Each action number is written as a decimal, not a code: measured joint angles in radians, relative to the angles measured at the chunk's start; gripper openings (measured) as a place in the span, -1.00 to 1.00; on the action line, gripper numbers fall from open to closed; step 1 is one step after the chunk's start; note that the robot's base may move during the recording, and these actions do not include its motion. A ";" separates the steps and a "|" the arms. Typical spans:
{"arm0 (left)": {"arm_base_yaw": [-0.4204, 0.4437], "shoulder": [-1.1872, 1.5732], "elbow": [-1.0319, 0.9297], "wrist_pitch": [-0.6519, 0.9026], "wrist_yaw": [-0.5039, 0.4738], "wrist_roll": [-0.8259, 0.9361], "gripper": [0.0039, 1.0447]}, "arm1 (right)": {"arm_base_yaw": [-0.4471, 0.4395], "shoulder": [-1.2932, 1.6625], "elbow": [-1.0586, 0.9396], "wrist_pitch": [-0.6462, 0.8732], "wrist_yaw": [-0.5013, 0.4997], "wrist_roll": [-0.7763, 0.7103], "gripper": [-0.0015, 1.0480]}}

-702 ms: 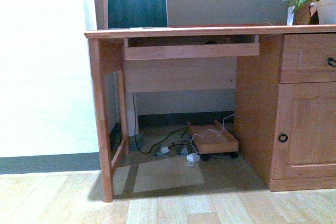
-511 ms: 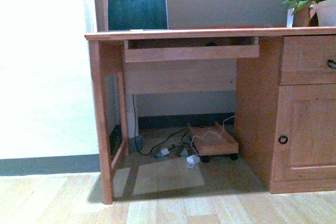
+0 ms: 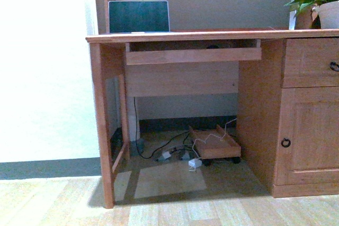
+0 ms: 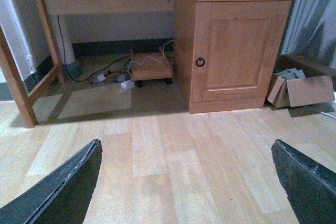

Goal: Place mouse

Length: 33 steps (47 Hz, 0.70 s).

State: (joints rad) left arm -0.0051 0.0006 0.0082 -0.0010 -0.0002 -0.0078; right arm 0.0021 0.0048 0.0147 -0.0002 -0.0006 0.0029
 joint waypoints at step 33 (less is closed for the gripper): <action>0.000 0.000 0.000 0.000 0.000 0.000 0.86 | 0.000 0.000 0.000 0.000 0.000 0.000 0.86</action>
State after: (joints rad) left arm -0.0051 0.0006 0.0082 -0.0010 -0.0002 -0.0078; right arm 0.0021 0.0048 0.0147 -0.0002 -0.0006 0.0029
